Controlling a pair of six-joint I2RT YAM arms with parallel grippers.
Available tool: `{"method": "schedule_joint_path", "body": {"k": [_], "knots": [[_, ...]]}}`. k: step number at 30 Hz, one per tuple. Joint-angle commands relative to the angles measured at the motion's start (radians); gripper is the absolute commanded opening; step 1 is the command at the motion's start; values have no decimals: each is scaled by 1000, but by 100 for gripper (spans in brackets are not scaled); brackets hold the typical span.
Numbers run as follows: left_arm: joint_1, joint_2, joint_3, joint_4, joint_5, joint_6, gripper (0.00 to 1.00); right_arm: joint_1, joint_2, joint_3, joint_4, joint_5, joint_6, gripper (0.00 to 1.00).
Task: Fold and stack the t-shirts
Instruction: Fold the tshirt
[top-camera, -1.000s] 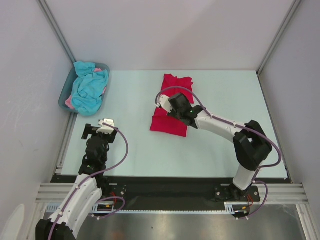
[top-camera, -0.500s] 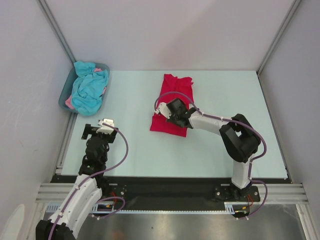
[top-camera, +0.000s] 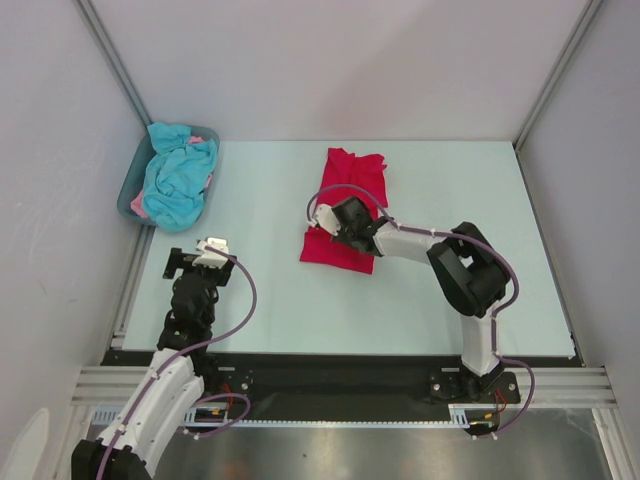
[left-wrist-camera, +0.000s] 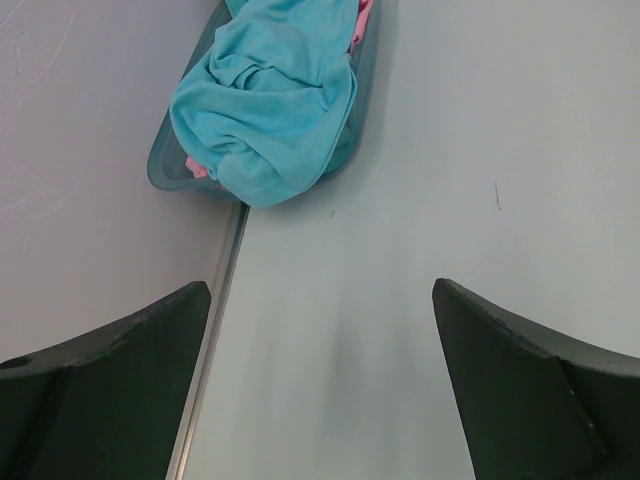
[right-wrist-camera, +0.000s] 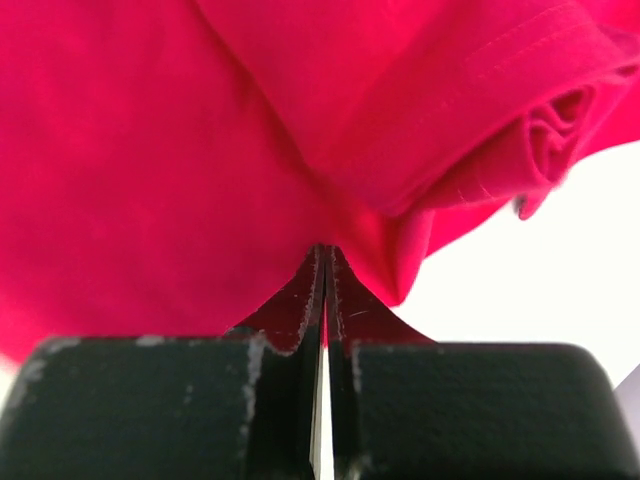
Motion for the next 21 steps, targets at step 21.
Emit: {"method": "schedule_joint_path", "body": {"k": [21], "knots": [[9,3,-8,25,9,12,100,-93,63,-9,455,225,-191,0]]}}
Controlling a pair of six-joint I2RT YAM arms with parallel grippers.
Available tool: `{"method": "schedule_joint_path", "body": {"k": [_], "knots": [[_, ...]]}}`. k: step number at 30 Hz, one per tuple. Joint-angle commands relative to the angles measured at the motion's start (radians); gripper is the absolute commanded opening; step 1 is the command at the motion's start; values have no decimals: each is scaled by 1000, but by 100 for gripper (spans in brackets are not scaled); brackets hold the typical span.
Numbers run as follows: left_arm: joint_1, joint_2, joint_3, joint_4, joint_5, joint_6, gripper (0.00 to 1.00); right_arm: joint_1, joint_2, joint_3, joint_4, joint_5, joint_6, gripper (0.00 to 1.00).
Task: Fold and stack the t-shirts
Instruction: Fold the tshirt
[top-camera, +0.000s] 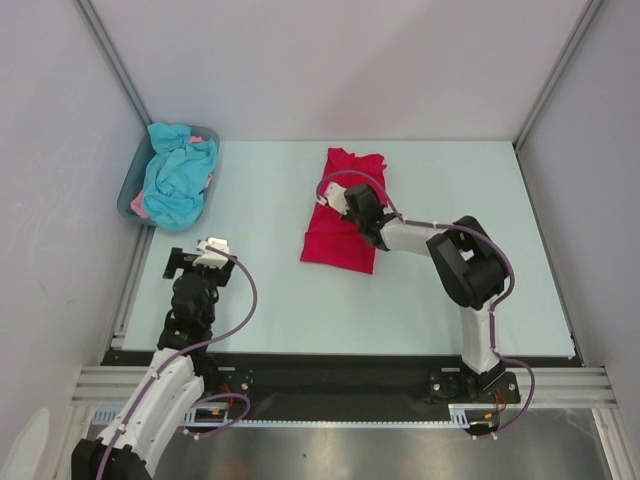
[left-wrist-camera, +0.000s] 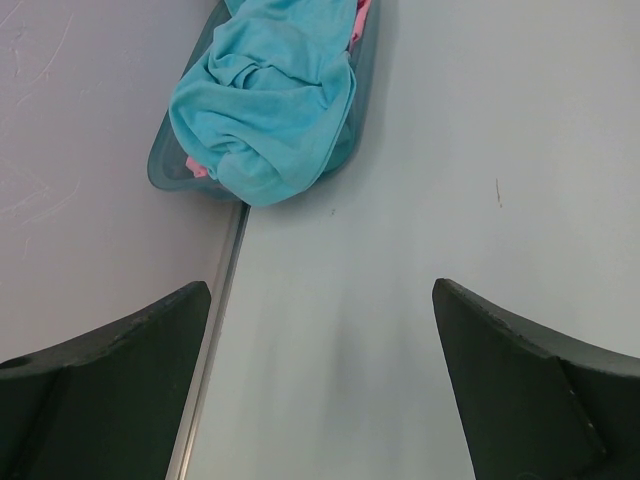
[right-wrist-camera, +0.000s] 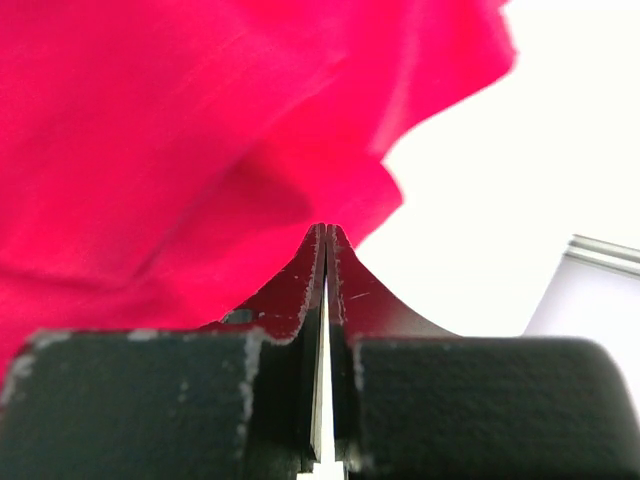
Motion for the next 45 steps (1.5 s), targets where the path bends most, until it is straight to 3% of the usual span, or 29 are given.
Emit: {"method": "schedule_joint_path", "body": {"k": [1,4,8,15,33,45], "knots": [[10,-3,-8,24,9,6,100,-7,-1,-21,198,98,-79,0],[9,-3,-8,24,11,6,99,-7,-7,-18,199,99,-90,0],[10,-6,-9,24,9,6,100,2,-58,-7,26,14,-15,0],[10,-9,-11,24,13,7,99,8,-73,-31,-28,-42,33,0],[10,-9,-9,20,14,10,99,95,62,106,-11,-49,11,0],[10,-5,-11,18,17,13,99,123,145,257,130,24,-107,0]]}}
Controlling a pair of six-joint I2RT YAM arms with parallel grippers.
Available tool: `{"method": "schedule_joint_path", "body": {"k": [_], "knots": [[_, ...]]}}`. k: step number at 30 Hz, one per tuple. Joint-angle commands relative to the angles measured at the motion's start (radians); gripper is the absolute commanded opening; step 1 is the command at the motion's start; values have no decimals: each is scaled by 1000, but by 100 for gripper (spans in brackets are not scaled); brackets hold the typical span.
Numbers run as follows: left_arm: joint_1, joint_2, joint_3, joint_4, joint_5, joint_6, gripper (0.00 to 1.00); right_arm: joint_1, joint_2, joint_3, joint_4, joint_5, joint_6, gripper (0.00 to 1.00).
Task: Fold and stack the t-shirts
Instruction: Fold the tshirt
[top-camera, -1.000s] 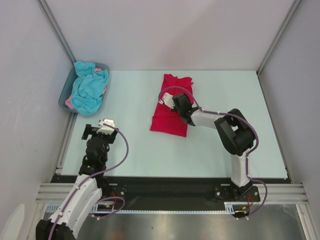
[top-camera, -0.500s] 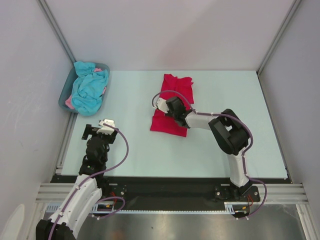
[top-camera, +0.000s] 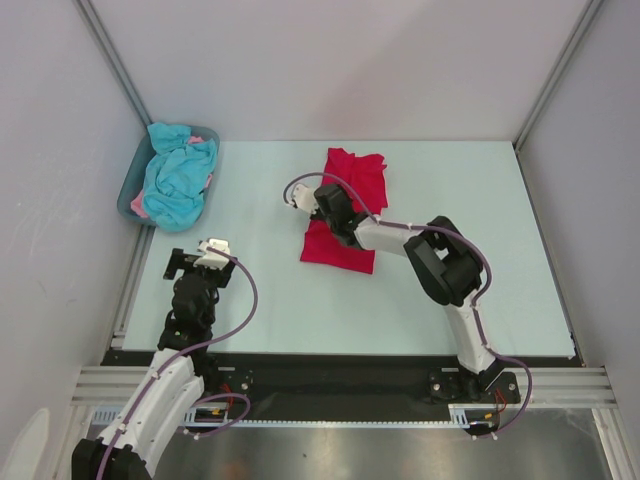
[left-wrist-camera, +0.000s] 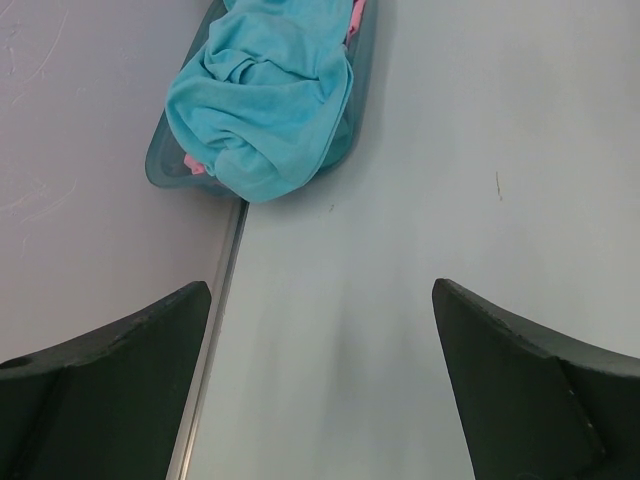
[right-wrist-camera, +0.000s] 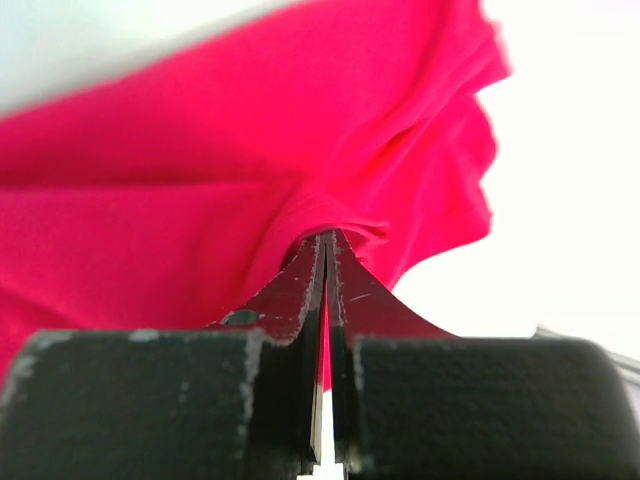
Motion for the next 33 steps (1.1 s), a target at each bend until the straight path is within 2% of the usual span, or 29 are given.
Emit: {"method": "schedule_joint_path", "body": {"k": [1,6,9,12,15,18,19,21,22,25,29,33], "knots": [[10,-4,-2,19,16,3,99,8,21,73,97,38,-54,0],[9,2,-2,18,19,3,99,6,56,129,146,62,-80,0],[9,6,1,16,20,0,99,6,84,127,274,110,-137,0],[10,8,1,14,22,0,99,8,124,142,499,179,-207,0],[10,5,1,11,22,0,99,6,138,165,536,222,-215,0],[9,2,1,8,22,-1,98,5,78,187,368,204,-116,0],[10,-1,1,8,23,0,98,3,57,248,100,175,11,0],[9,-1,-1,8,26,2,98,-4,3,296,-133,75,120,0],[10,-4,-2,8,26,3,98,-13,-14,326,-344,25,165,0],[10,-6,-2,11,31,3,98,-9,-65,314,-580,-86,247,0],[9,-9,1,10,31,5,98,-15,-74,290,-744,-198,316,0],[9,-10,3,4,31,2,98,-27,-60,221,-720,-234,339,0]]}}
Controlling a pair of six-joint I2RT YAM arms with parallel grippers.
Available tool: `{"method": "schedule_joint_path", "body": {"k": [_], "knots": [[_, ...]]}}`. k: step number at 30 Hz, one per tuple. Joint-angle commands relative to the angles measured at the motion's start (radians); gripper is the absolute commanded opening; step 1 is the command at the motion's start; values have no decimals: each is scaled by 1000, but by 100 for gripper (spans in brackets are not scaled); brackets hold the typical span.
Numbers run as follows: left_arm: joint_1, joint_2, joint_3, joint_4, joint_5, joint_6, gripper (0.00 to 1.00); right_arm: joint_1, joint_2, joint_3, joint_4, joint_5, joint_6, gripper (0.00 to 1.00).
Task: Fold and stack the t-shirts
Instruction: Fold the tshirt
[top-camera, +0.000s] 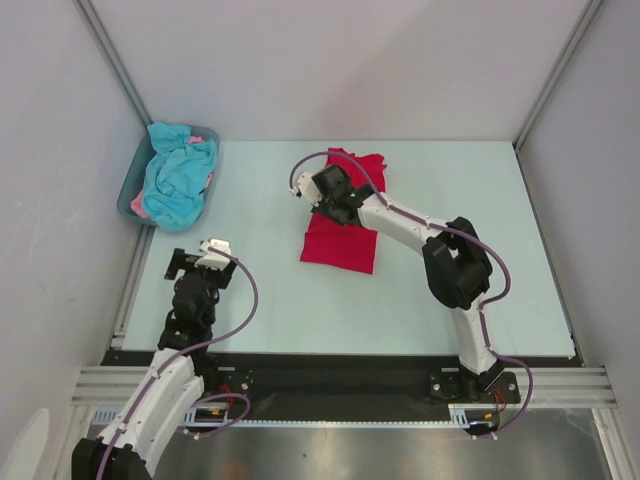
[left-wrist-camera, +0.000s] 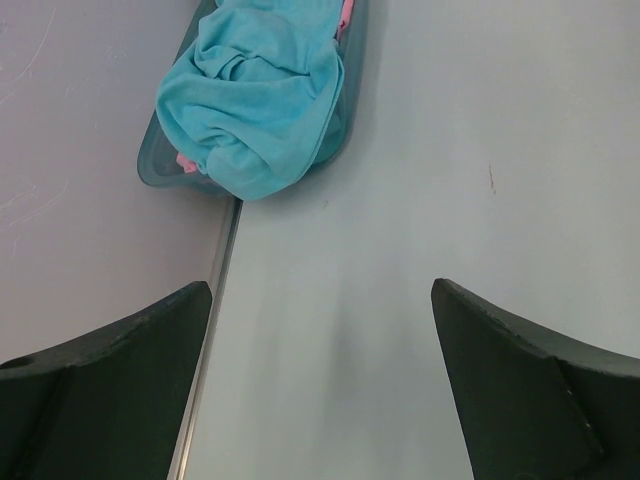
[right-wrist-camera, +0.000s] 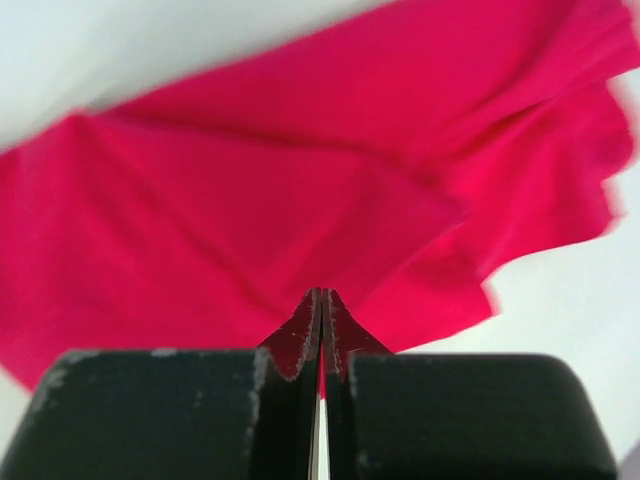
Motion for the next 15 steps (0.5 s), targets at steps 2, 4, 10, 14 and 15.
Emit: {"method": "schedule_joint_path", "body": {"k": [2,4,10,14,15], "knots": [[9,-13,7,13,23,1,97,-18,11,-61,-92,-103,69,0],[9,-15,10,2,26,-1,96,-18,44,-60,-84,-100,71,0],[7,-21,9,-3,29,-1,96,-7,23,-132,-4,-24,43,0],[9,-20,7,-1,30,2,96,8,-33,-224,95,18,-1,31],[9,-20,6,0,32,4,96,11,-40,-231,114,23,-5,32]]}}
